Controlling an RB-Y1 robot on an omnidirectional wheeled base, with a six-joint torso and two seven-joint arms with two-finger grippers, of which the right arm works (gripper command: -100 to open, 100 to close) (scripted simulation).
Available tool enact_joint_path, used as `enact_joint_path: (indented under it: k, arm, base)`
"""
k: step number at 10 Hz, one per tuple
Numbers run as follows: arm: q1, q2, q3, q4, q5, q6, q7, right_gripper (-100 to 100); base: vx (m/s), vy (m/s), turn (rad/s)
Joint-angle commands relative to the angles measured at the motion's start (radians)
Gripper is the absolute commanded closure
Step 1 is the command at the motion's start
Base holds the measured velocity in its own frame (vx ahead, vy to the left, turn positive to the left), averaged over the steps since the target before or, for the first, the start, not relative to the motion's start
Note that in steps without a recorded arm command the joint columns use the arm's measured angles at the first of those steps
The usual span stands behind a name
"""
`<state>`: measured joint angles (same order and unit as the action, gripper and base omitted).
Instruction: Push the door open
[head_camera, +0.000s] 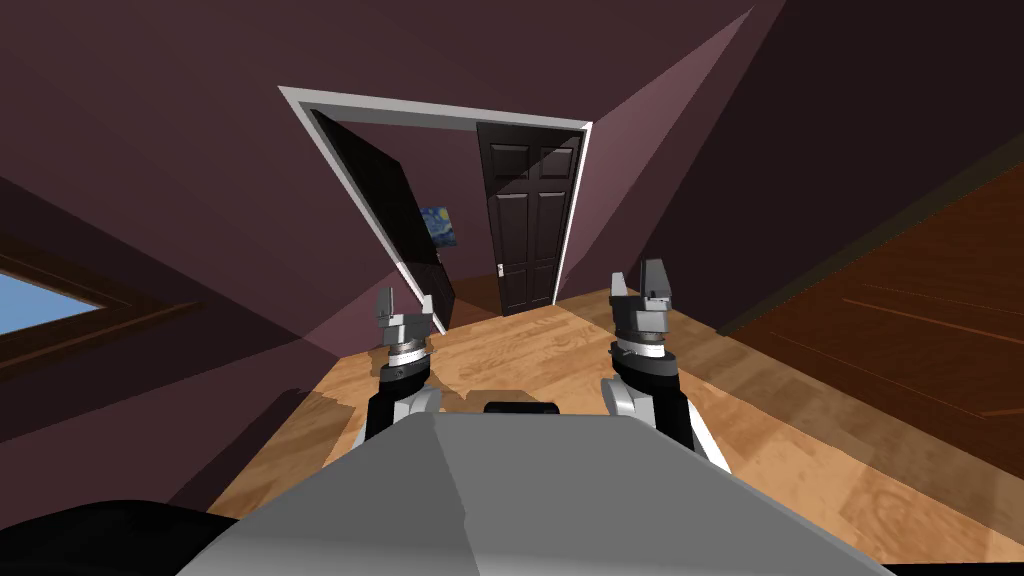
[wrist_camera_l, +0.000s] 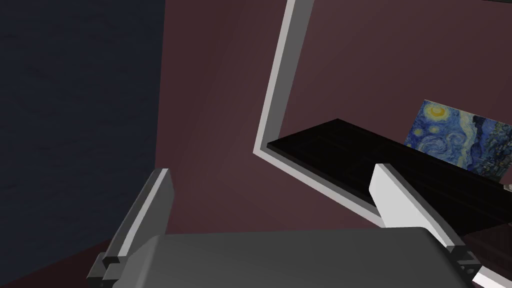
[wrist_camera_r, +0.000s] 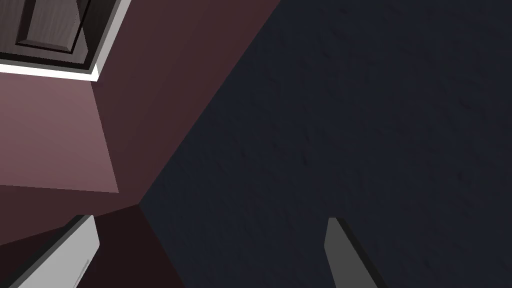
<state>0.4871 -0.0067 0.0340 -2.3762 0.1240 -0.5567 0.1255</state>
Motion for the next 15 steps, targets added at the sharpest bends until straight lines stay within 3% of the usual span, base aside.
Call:
enact_joint_path:
  k: [1, 11, 15]
  arm:
    - [-0.007, -0.006, 0.011, 0.020, -0.001, -0.003, -0.004, -100]
    - [-0.059, -0.044, 0.099, 0.179, -0.010, -0.025, -0.034, -100]
    - [-0.087, -0.059, 0.146, 0.265, -0.015, -0.036, -0.050, -100]
  base:
    - [0.093, 0.014, -0.047]
    - [0.162, 0.038, -0.062]
    - [0.134, 0.043, -0.082]
